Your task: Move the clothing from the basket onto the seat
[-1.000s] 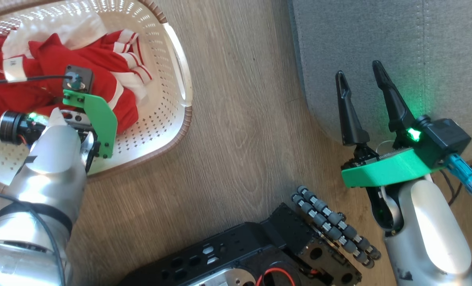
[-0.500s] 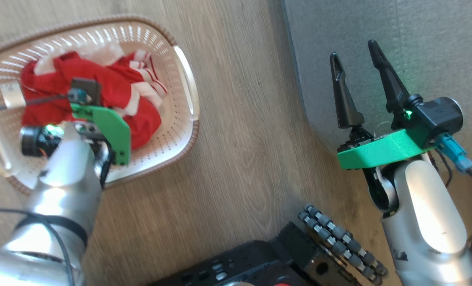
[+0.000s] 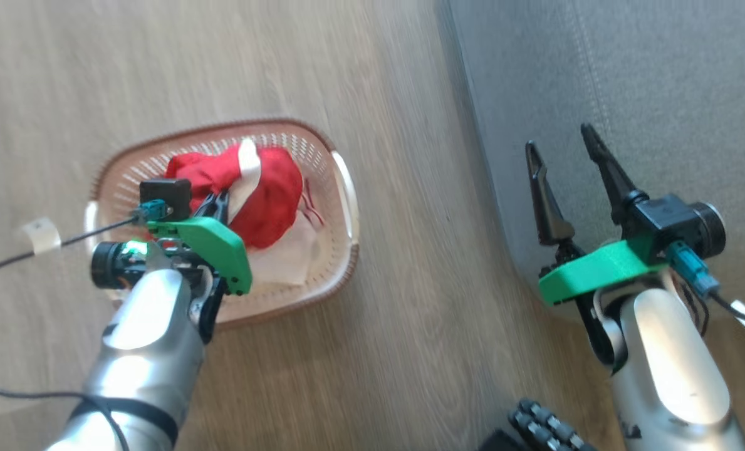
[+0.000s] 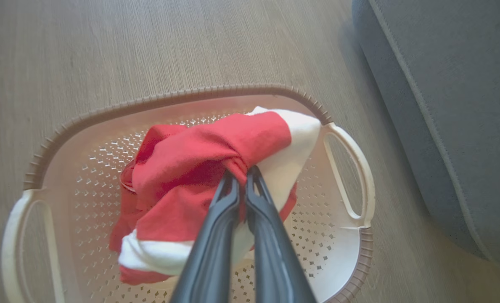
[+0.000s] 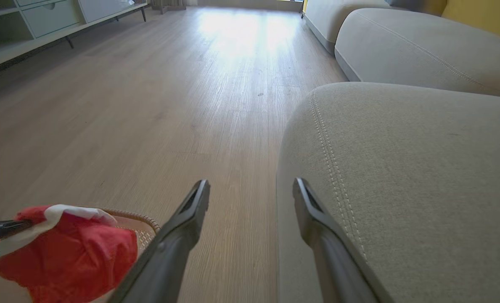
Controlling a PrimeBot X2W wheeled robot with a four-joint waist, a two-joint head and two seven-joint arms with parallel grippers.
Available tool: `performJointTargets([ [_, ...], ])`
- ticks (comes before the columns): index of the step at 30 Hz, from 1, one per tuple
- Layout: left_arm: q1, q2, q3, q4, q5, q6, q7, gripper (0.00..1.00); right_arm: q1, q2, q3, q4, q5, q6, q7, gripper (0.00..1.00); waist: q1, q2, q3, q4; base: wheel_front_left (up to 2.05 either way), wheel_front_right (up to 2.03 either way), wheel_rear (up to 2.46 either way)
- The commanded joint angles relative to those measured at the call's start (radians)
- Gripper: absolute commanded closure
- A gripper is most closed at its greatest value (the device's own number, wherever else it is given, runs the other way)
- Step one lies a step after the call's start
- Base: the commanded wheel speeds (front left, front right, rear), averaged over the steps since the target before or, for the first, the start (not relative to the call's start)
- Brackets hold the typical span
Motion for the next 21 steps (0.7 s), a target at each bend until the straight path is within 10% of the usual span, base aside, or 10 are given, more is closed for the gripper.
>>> performJointTargets([
  [1, 0.04, 0.008, 0.039, -0.074, -0.001, 0.007, -0.013, 1.0, 0.025, -0.003, 0.015, -0.021, -0.011, 0.0, -0.006, 0.0, 0.0001, -0.0001, -0.093, 0.055, 0.0, 0.0, 0.0],
  [21, 0.352, -0.008, 0.19, -0.958, 0.228, -0.015, -0.013, 1.0, 0.11, -0.003, 0.036, 0.006, -0.012, 0.0, -0.006, 0.0, 0.0001, -0.0001, -0.364, 0.165, 0.0, 0.0, 0.0],
])
